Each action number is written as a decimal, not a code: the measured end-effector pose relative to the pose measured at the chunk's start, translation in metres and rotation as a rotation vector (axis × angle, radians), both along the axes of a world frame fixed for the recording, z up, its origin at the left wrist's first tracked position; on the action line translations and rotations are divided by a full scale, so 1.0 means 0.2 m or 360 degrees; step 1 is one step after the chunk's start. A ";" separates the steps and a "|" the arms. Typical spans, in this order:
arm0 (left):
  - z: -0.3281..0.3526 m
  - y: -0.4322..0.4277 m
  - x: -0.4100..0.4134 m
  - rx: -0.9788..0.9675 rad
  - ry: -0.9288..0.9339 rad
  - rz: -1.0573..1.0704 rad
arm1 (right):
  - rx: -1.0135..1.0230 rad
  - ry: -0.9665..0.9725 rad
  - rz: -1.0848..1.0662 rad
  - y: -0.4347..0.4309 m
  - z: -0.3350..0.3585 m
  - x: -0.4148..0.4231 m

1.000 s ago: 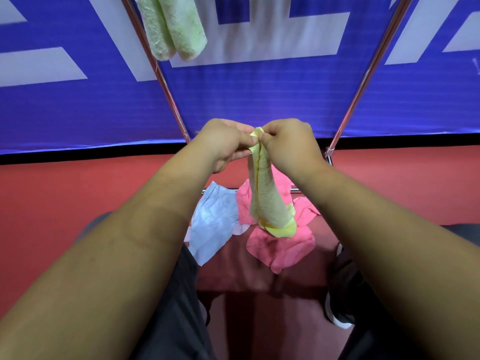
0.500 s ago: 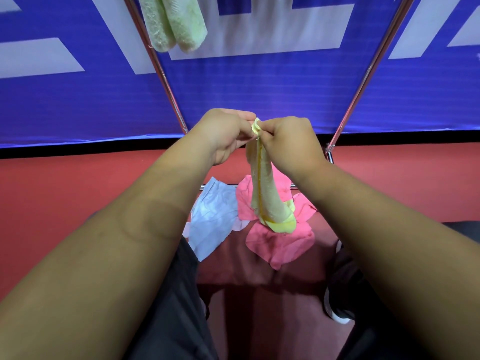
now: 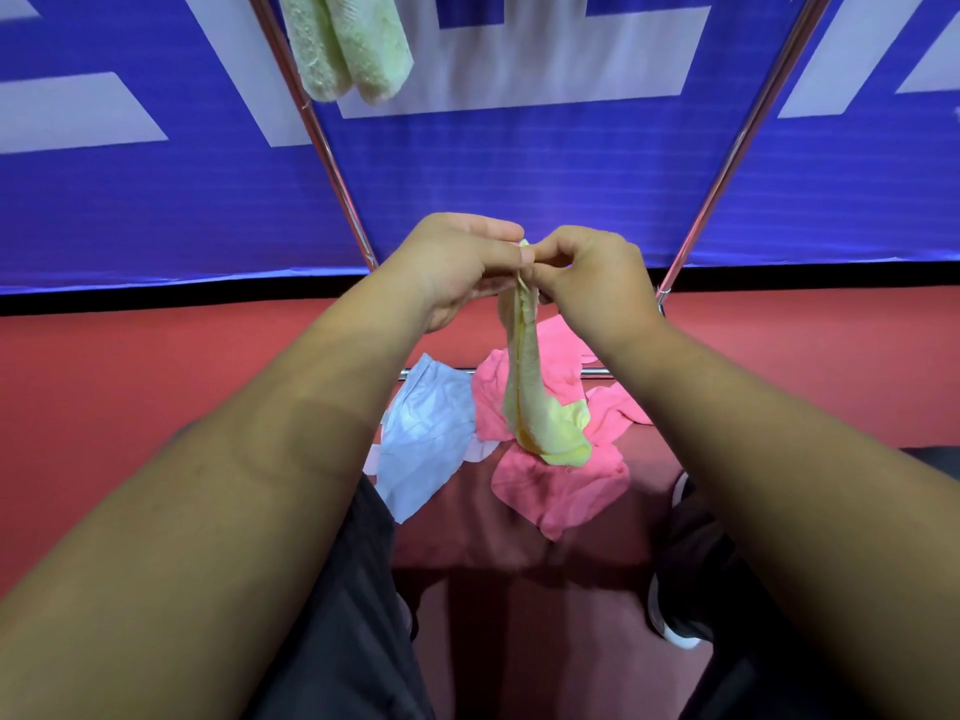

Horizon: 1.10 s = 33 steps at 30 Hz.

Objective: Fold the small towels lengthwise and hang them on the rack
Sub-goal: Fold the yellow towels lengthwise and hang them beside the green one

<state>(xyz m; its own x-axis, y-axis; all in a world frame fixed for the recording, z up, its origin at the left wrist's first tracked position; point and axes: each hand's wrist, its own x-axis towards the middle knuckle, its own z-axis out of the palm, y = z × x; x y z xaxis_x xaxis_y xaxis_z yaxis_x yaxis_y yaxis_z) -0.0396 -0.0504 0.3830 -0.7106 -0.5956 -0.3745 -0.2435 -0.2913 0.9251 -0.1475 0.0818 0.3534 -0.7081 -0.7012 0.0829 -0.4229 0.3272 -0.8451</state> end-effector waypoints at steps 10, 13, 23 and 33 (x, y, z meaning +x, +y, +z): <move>0.01 -0.02 0.00 -0.0600 -0.0278 -0.0129 | 0.0180 -0.0259 0.0069 0.00 0.03 -0.06; 0.05 -0.01 0.01 -0.0760 -0.0279 -0.0315 | 0.0332 -0.0179 0.0187 0.01 0.07 -0.09; 0.16 -0.04 0.07 -0.0841 0.0021 -0.0413 | 0.0433 -0.0223 0.0419 0.02 0.15 -0.08; 0.16 -0.12 0.11 -0.0793 0.0115 0.0178 | 0.0467 0.0196 0.0099 0.04 0.20 -0.13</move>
